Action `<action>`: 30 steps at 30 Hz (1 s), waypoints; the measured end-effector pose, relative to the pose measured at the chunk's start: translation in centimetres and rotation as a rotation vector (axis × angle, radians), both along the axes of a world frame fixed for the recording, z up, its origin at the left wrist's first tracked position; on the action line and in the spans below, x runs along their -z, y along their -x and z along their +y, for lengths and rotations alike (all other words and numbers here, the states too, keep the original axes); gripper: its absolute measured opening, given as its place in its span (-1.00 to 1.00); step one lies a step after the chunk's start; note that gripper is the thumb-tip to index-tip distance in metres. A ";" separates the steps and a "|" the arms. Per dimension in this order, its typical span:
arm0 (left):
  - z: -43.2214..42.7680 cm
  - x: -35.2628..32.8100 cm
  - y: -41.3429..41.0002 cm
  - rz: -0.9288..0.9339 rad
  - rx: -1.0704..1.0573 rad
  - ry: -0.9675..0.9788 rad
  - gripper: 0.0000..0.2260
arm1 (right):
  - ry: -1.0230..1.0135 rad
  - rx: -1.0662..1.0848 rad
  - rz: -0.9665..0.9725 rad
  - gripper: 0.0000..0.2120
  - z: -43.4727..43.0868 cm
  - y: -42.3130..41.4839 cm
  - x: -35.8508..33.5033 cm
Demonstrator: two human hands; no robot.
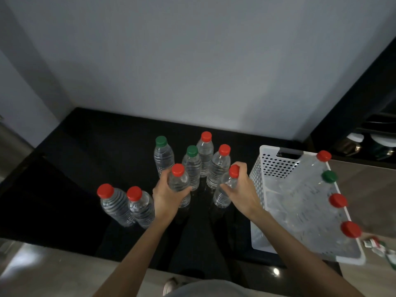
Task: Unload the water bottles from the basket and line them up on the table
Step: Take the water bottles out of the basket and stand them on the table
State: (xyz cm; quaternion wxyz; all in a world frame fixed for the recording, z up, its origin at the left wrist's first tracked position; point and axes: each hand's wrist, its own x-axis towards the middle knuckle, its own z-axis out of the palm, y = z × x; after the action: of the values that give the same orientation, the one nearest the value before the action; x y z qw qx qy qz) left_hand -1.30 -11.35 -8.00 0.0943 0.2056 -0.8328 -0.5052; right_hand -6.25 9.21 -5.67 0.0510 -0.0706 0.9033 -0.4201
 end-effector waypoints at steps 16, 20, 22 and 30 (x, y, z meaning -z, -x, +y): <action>2.8 -7.7 -0.7 0.321 0.183 0.286 -0.36 | -0.098 0.017 0.232 -0.56 3.1 -1.3 -7.0; 5.6 -10.1 0.3 0.416 0.281 0.299 -0.43 | -0.109 0.099 0.340 -0.63 6.0 -1.8 -9.2; 7.6 -11.1 1.1 0.424 0.347 0.252 -0.47 | -0.140 0.159 0.373 -0.67 8.0 -2.1 -9.6; 18.3 -10.6 4.9 0.386 0.732 0.157 -0.50 | -0.282 0.416 0.272 -0.67 17.1 -4.7 -7.4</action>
State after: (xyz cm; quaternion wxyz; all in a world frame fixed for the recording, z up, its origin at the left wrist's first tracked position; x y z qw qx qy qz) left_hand -6.17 6.93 2.60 0.0780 -0.2101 -0.8539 -0.4697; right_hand -1.58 26.28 1.74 -0.1487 0.0684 0.9464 -0.2784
